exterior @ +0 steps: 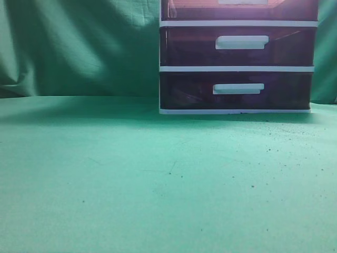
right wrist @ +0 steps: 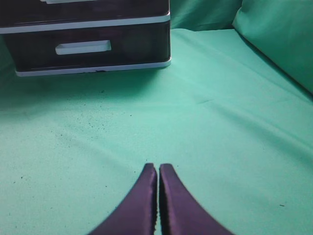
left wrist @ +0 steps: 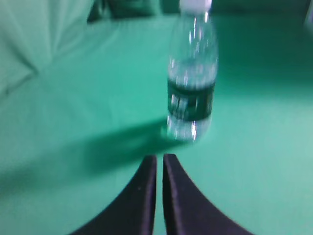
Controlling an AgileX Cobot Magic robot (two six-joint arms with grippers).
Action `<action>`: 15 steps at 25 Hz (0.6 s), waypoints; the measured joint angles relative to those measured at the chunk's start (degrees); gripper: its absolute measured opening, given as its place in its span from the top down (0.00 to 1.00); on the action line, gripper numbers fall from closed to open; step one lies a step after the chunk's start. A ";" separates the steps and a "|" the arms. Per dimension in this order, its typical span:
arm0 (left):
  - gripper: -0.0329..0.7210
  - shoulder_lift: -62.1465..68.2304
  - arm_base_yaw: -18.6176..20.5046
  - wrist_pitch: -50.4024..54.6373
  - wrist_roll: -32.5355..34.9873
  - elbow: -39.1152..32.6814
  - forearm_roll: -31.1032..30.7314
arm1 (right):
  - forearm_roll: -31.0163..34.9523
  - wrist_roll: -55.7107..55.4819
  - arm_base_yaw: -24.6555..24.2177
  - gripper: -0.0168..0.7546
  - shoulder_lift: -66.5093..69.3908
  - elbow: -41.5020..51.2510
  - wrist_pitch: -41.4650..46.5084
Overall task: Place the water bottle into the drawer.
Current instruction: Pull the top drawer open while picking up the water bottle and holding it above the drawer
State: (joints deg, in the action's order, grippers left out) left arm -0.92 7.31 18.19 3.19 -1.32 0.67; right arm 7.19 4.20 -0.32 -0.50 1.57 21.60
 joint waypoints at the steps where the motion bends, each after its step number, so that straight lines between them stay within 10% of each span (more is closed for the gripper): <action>1: 0.96 0.00 0.00 -2.62 0.00 0.00 1.10 | 0.00 0.00 0.00 0.98 0.00 0.00 0.00; 8: 0.96 0.00 0.00 -29.74 0.12 0.00 8.97 | 0.00 0.00 0.00 0.98 0.00 0.00 0.00; 15: 0.96 0.00 0.00 -35.73 -7.52 0.12 9.37 | 0.00 0.00 0.00 0.98 0.00 0.00 0.00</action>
State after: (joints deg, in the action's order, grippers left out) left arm -0.92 7.31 -17.55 -4.32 -1.20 10.04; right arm 7.19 4.20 -0.32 -0.50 1.57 21.60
